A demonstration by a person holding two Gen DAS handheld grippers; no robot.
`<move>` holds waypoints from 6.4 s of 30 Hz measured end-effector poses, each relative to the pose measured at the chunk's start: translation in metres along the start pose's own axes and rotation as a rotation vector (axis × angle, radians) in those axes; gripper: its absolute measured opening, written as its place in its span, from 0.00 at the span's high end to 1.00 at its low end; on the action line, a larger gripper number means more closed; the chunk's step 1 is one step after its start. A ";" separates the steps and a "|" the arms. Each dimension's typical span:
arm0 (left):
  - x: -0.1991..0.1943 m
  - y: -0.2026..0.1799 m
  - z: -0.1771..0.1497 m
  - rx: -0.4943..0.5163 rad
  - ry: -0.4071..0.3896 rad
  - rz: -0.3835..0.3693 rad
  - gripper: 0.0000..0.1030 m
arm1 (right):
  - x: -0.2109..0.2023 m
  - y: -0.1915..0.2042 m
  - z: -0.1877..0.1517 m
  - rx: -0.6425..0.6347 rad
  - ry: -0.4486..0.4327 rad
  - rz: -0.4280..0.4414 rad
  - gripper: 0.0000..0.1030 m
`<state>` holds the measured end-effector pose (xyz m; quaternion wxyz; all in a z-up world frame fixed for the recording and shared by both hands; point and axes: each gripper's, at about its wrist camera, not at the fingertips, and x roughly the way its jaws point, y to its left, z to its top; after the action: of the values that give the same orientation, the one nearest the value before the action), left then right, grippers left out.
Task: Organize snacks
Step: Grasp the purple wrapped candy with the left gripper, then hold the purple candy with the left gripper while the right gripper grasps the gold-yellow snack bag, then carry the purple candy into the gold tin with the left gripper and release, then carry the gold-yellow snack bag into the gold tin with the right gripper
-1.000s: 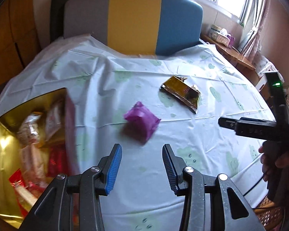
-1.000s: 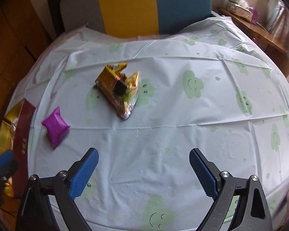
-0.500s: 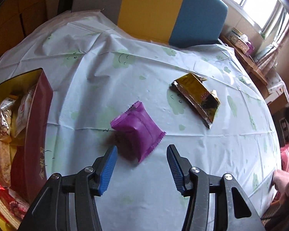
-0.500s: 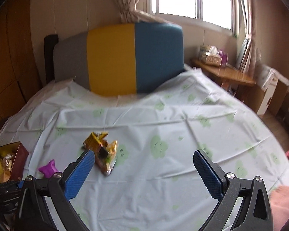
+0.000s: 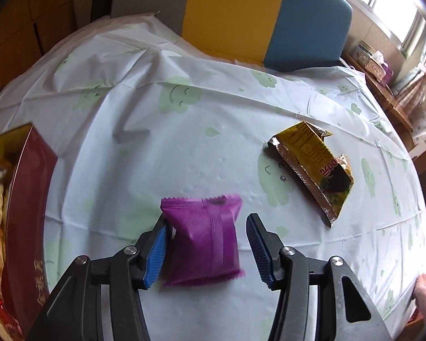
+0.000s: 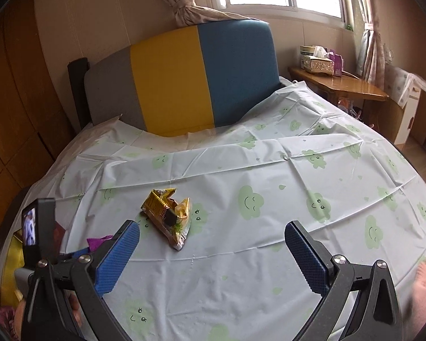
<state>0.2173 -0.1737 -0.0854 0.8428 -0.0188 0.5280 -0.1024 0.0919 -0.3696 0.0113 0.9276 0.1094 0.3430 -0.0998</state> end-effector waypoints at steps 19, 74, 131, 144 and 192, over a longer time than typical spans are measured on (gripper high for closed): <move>-0.043 -0.014 -0.108 0.341 -0.157 0.033 0.59 | 0.023 0.009 -0.015 -0.065 0.140 0.011 0.14; -0.045 0.003 -0.120 0.294 -0.268 -0.080 0.59 | 0.081 0.070 -0.084 -0.436 0.544 0.179 0.75; -0.147 0.288 -0.048 -0.351 -0.207 0.019 0.60 | 0.079 0.088 -0.116 -0.619 0.442 0.098 0.63; -0.072 0.347 -0.051 -0.577 -0.055 -0.041 0.50 | 0.076 0.091 -0.118 -0.644 0.428 0.088 0.63; -0.193 0.234 -0.149 -0.232 -0.338 0.294 0.37 | 0.063 0.096 -0.131 -0.706 0.346 0.034 0.65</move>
<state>0.0381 0.1038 -0.0129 0.9172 -0.0551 0.3850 0.0869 0.0836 -0.2493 -0.1143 0.8383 -0.1954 0.5056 0.0594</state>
